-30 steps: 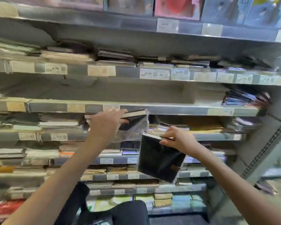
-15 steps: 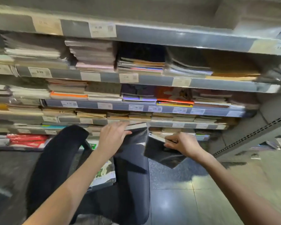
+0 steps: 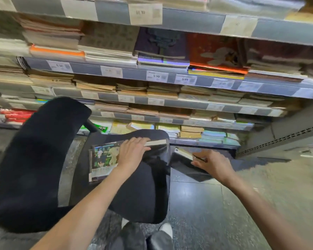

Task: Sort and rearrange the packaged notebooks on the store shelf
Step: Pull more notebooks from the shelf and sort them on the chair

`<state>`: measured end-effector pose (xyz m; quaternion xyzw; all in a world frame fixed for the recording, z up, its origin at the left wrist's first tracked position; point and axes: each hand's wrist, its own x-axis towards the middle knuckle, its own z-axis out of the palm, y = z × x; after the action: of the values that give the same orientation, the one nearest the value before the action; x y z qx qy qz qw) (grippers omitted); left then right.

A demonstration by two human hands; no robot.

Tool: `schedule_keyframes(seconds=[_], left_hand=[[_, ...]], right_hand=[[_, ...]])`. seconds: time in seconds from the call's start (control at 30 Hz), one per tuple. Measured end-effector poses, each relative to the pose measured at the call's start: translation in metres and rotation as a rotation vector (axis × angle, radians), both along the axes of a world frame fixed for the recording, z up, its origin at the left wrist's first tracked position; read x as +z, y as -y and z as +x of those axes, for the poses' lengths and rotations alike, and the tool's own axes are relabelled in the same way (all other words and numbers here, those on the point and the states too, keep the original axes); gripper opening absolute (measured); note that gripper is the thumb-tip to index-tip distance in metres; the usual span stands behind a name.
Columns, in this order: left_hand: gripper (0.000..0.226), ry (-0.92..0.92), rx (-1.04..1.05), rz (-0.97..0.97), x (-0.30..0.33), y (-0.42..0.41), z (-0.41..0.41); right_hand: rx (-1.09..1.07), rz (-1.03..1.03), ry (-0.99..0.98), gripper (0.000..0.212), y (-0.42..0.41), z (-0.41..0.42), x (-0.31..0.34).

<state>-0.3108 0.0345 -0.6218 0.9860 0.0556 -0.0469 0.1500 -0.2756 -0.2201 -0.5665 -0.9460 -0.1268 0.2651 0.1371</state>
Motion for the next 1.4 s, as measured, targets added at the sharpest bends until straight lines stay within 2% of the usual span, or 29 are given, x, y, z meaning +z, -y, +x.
schedule_keyframes(seconds=[0.13, 0.33, 0.4, 0.5, 0.6, 0.77, 0.93, 1.03, 1.13, 1.27, 1.33, 1.4], left_hand=[[0.033, 0.049, 0.018, -0.071, -0.03, 0.002, -0.002], [0.038, -0.027, 0.049, -0.111, -0.056, 0.005, -0.011], [0.046, -0.098, 0.051, -0.133, -0.061, 0.006, -0.011], [0.072, -0.318, 0.119, -0.26, -0.071, 0.007, -0.013], [0.07, -0.408, 0.131, -0.32, -0.089, 0.014, -0.022], [0.068, -0.398, 0.175, -0.383, -0.125, 0.019, -0.043], [0.07, -0.357, 0.081, -0.192, -0.155, 0.021, -0.066], [0.076, -0.384, 0.02, -0.183, -0.167, 0.02, -0.074], [0.082, -0.407, 0.044, -0.343, -0.162, 0.021, -0.068], [0.081, -0.325, 0.203, -0.847, -0.111, 0.038, -0.033], [0.075, -0.316, 0.211, -1.067, -0.074, 0.051, -0.014], [0.065, -0.314, 0.149, -1.102, -0.045, 0.059, 0.0]], right_hand=[[-0.005, -0.048, 0.012, 0.032, 0.005, 0.002, -0.02], [-0.028, -0.019, 0.021, 0.035, 0.011, -0.002, -0.043], [-0.024, -0.017, 0.023, 0.035, 0.013, -0.002, -0.049], [-0.03, -0.005, 0.016, 0.033, 0.014, -0.005, -0.058], [-0.034, 0.001, 0.0, 0.033, 0.017, -0.009, -0.067], [-0.054, 0.017, 0.027, 0.029, 0.026, -0.007, -0.077], [-0.062, 0.026, 0.041, 0.03, 0.03, -0.004, -0.085], [-0.04, 0.019, 0.068, 0.032, 0.03, -0.004, -0.084], [-0.025, 0.048, 0.071, 0.034, 0.026, -0.005, -0.08], [-0.019, 0.049, 0.085, 0.036, 0.018, -0.002, -0.072], [-0.012, 0.047, 0.105, 0.037, 0.012, 0.0, -0.067], [0.002, 0.043, 0.119, 0.037, 0.004, 0.003, -0.059]])
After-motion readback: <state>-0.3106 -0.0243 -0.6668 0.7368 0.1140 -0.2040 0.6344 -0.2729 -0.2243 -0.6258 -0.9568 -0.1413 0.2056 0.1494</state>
